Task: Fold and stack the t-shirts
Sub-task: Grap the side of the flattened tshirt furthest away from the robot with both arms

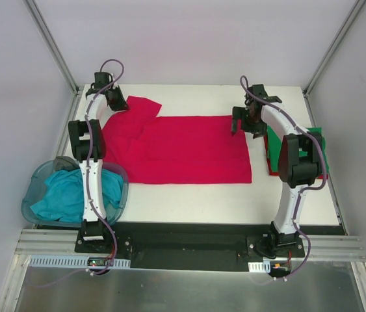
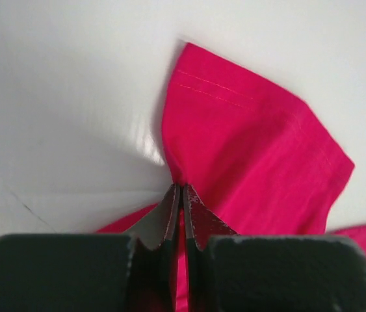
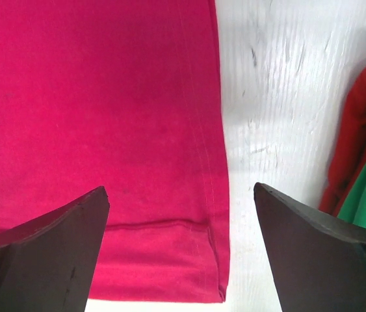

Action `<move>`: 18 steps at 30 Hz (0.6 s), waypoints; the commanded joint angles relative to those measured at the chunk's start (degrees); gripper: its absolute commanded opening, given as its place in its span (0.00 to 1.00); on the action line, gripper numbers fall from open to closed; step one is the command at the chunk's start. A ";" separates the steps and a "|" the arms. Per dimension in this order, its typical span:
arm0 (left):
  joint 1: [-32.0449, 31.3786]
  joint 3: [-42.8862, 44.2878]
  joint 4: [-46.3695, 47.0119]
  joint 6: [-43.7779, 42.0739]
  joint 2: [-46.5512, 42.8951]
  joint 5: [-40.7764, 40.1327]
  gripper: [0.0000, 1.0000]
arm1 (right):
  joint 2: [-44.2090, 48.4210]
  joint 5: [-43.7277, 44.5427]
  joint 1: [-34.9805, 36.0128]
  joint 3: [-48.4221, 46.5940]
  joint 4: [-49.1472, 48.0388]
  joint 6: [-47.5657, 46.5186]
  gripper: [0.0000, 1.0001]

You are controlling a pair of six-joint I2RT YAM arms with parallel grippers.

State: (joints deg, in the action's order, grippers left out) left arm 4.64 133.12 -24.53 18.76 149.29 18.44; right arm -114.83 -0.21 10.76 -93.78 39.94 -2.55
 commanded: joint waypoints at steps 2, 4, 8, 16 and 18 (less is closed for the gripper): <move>0.28 -8.39 6.33 -1.45 -9.45 7.93 0.00 | -5.48 3.36 -0.31 -9.65 1.19 1.31 0.96; 0.37 -9.72 7.66 -1.19 -10.34 8.54 0.00 | -8.03 4.34 -0.39 -13.95 1.37 2.37 0.96; 1.07 -10.60 8.62 1.00 -10.78 8.81 0.00 | -14.36 5.48 -0.39 -23.53 2.42 4.91 0.96; 3.88 -14.20 15.20 6.37 -11.66 17.05 0.00 | -27.28 3.11 -0.66 -39.37 1.64 5.27 0.97; 4.58 -14.73 16.71 7.42 -11.74 19.70 0.00 | -28.87 2.67 -1.09 -39.90 -1.26 5.36 0.99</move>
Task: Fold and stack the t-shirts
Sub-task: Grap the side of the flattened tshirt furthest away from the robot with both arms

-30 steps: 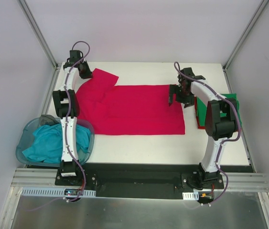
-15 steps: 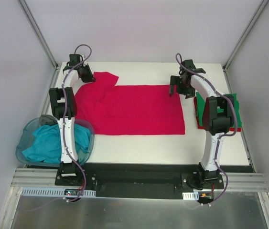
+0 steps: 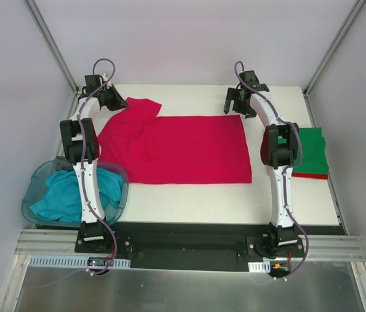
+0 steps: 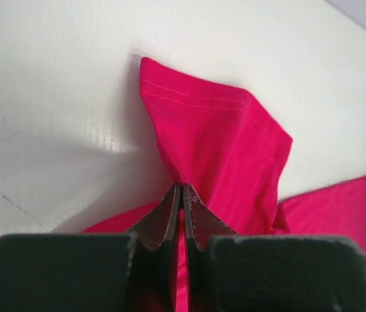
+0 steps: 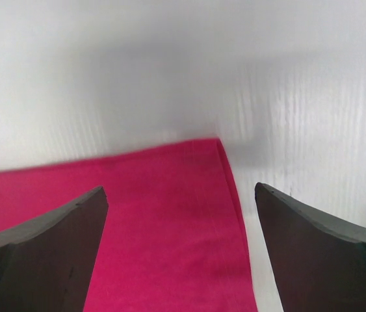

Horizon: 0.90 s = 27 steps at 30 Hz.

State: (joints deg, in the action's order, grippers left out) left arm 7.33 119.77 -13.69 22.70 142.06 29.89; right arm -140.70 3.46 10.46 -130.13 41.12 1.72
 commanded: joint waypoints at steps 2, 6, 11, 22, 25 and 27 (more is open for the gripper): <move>2.25 -2.08 6.22 3.58 -4.95 8.34 0.00 | -3.87 -2.75 -1.49 -3.73 -4.99 2.58 0.99; 2.51 -3.66 6.40 2.97 -5.83 8.43 0.00 | -5.63 -5.48 -2.20 -4.25 -9.13 5.40 0.96; 2.60 -4.01 6.40 2.17 -6.36 9.13 0.00 | -7.30 -6.80 -2.20 -5.40 -9.22 6.45 0.90; 2.60 -5.95 6.49 1.56 -8.20 9.49 0.00 | -4.49 -3.82 -1.23 -1.63 -7.37 4.35 0.36; 2.69 -6.03 6.40 1.65 -8.11 9.48 0.00 | -3.79 -0.39 -1.14 -1.62 -6.85 3.56 0.30; 2.69 -6.21 6.40 1.74 -8.11 10.01 0.00 | -3.09 0.92 -1.14 -1.80 -5.80 2.60 0.39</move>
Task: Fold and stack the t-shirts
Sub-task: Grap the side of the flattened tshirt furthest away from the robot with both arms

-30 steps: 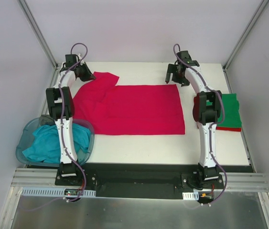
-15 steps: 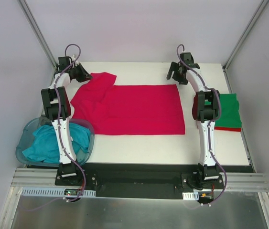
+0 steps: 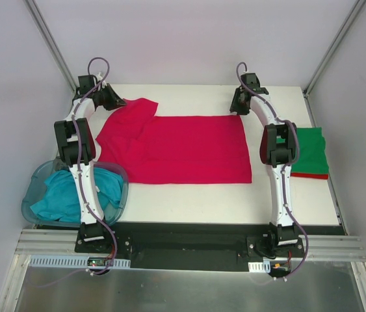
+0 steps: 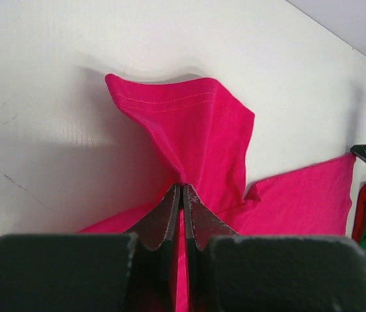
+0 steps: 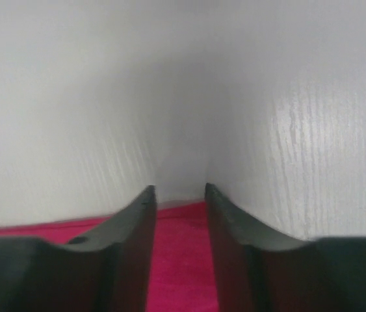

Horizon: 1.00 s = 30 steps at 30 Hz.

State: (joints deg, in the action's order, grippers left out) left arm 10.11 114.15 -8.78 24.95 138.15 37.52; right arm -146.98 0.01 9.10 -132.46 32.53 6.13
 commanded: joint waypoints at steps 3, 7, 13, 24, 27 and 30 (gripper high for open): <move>0.00 -0.94 1.48 -0.60 -4.29 2.74 0.00 | 3.89 4.91 0.13 0.37 2.27 -4.89 0.50; 0.09 -1.30 1.48 -0.69 -4.29 2.65 0.00 | 3.98 5.18 -0.49 0.19 3.59 -5.60 0.47; 0.26 -1.21 1.48 -0.60 -4.03 2.65 0.00 | 3.80 1.84 0.21 1.94 5.61 -5.69 0.44; 0.53 -1.82 1.48 -0.69 -4.11 3.53 0.00 | 6.26 4.47 1.80 5.73 6.67 -5.69 0.38; 0.61 -1.56 1.48 -0.69 -3.85 3.62 0.00 | 5.83 6.40 1.88 4.94 6.31 -5.69 0.27; 0.61 -0.51 1.48 -0.08 -3.24 3.70 0.00 | 4.95 8.25 1.53 3.00 6.84 -5.34 0.00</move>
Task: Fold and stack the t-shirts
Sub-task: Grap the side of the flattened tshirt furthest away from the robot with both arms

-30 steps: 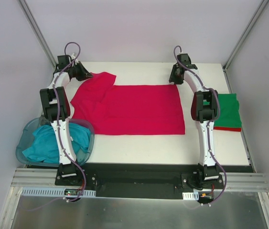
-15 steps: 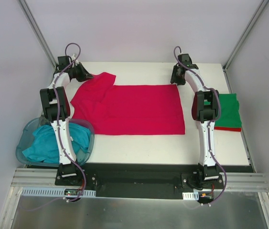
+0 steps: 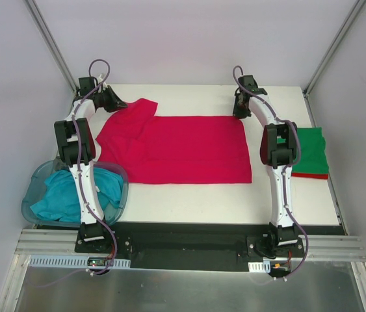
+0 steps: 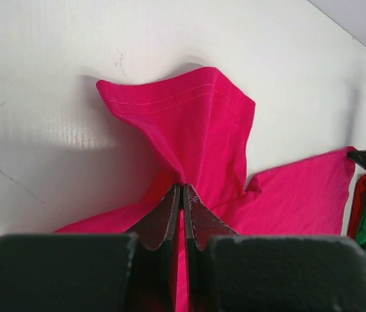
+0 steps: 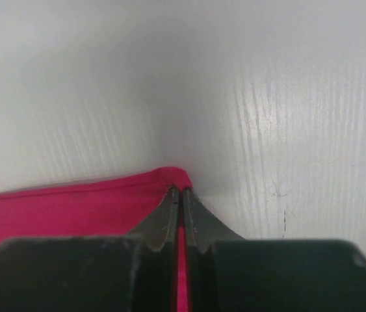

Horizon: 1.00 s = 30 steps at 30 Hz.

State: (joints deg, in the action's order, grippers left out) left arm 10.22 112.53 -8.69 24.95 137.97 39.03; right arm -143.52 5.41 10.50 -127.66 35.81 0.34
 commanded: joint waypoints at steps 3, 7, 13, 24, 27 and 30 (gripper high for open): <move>0.50 1.81 1.39 0.45 -2.36 2.28 0.00 | 1.06 2.85 0.13 -2.59 1.55 -1.81 0.00; 0.50 3.39 1.39 0.89 -1.13 2.02 0.00 | -2.63 0.22 -1.27 -9.62 1.10 -2.80 0.00; 0.42 7.43 1.39 2.29 1.77 2.02 0.00 | -4.31 -2.85 -3.29 -11.83 -2.05 -2.97 0.00; 0.50 6.75 1.48 1.33 1.87 9.22 0.00 | 1.13 -12.08 -3.47 -6.57 -5.66 -4.11 0.00; 0.42 1.48 1.66 0.19 -1.90 9.31 0.00 | 5.52 -12.97 -2.86 -0.95 -5.84 -5.52 0.00; 0.50 -5.02 2.62 -0.43 -6.38 9.66 0.00 | 9.74 -12.97 -1.89 5.03 -6.02 -7.28 0.00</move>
State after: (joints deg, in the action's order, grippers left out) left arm 10.22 113.56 -7.18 26.74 139.79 45.39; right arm -143.57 -5.30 7.07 -127.35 30.83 -3.88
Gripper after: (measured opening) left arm 0.006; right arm 0.010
